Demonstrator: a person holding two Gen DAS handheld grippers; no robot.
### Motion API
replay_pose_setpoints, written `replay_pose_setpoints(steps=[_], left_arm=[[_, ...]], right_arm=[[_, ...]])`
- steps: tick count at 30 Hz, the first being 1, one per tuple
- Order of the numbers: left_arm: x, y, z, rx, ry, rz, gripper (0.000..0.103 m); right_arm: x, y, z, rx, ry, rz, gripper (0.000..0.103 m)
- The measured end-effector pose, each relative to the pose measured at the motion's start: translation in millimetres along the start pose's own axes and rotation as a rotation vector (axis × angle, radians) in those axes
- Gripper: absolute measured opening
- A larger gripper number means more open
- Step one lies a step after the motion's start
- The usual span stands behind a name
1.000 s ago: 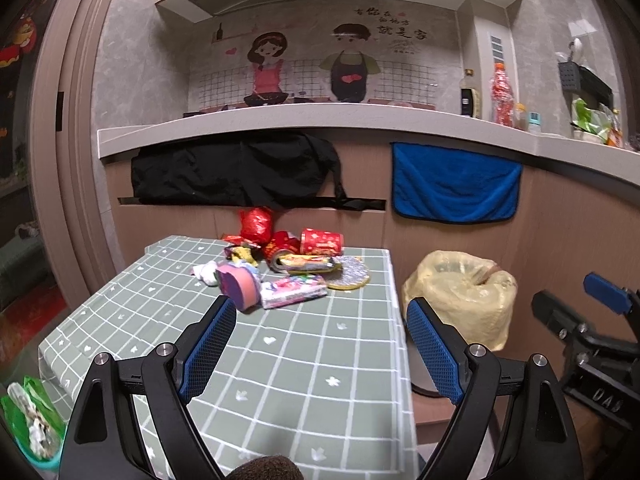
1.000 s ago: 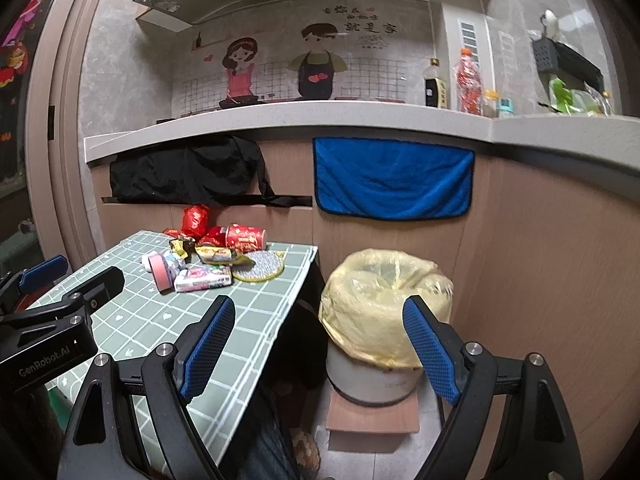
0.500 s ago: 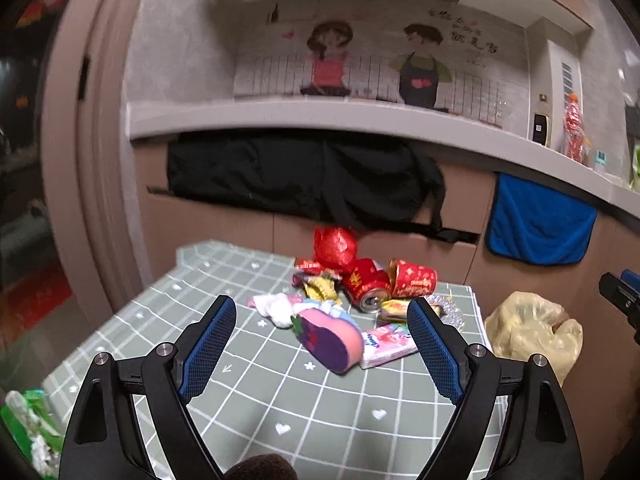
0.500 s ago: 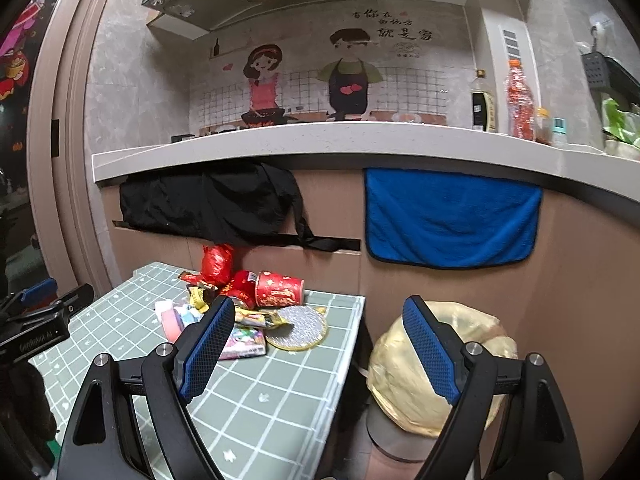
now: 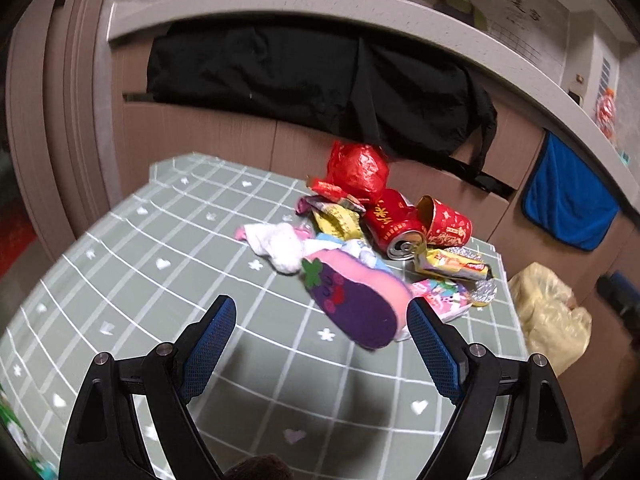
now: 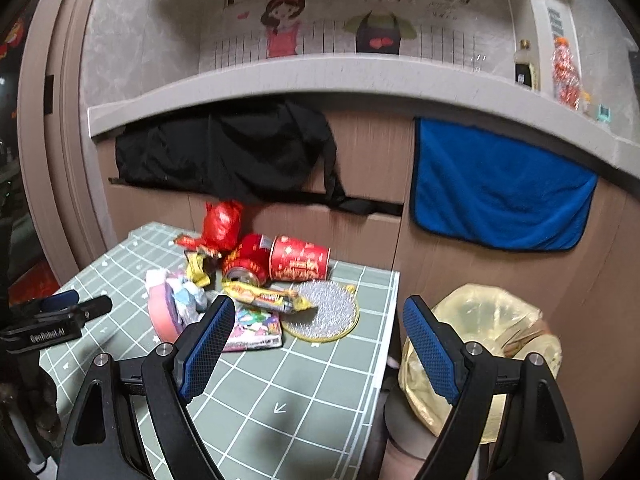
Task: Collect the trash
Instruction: 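Reach the left tool to the pink sponge and close on it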
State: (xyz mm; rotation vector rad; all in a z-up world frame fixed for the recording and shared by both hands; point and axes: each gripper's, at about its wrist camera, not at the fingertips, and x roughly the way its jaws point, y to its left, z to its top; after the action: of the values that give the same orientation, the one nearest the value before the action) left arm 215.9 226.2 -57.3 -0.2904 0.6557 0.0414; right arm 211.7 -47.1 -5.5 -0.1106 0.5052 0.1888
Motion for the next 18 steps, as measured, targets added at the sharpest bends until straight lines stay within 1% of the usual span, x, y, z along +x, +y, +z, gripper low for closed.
replay_pose_setpoints(steps=[2, 4, 5, 9, 14, 16, 18], left_arm=[[8.2, -8.4, 1.1, -0.024, 0.025, -0.016, 0.086], [16.1, -19.8, 2.3, -0.02, 0.035, -0.011, 0.08], [21.0, -26.3, 3.0, -0.015, 0.037, 0.001, 0.079], [40.6, -43.4, 3.0, -0.035, 0.027, 0.087, 0.076], [57.4, -55.2, 1.5, -0.068, 0.008, 0.168, 0.074], [67.3, -57.9, 0.8, -0.074, 0.018, 0.204, 0.07], [77.1, -57.9, -0.8, -0.084, 0.044, 0.222, 0.066]], right_arm=[[8.7, -2.4, -4.2, 0.018, 0.022, 0.008, 0.084], [13.6, -4.7, -7.8, 0.031, 0.039, 0.011, 0.084], [15.7, -6.8, -9.6, 0.037, 0.045, 0.011, 0.084], [22.3, -17.2, -14.7, 0.059, 0.063, 0.01, 0.084], [29.4, -34.7, -21.7, 0.092, 0.075, 0.006, 0.084], [32.4, -41.7, -24.8, 0.109, 0.086, 0.015, 0.084], [33.5, -47.8, -27.8, 0.119, 0.092, 0.019, 0.084]])
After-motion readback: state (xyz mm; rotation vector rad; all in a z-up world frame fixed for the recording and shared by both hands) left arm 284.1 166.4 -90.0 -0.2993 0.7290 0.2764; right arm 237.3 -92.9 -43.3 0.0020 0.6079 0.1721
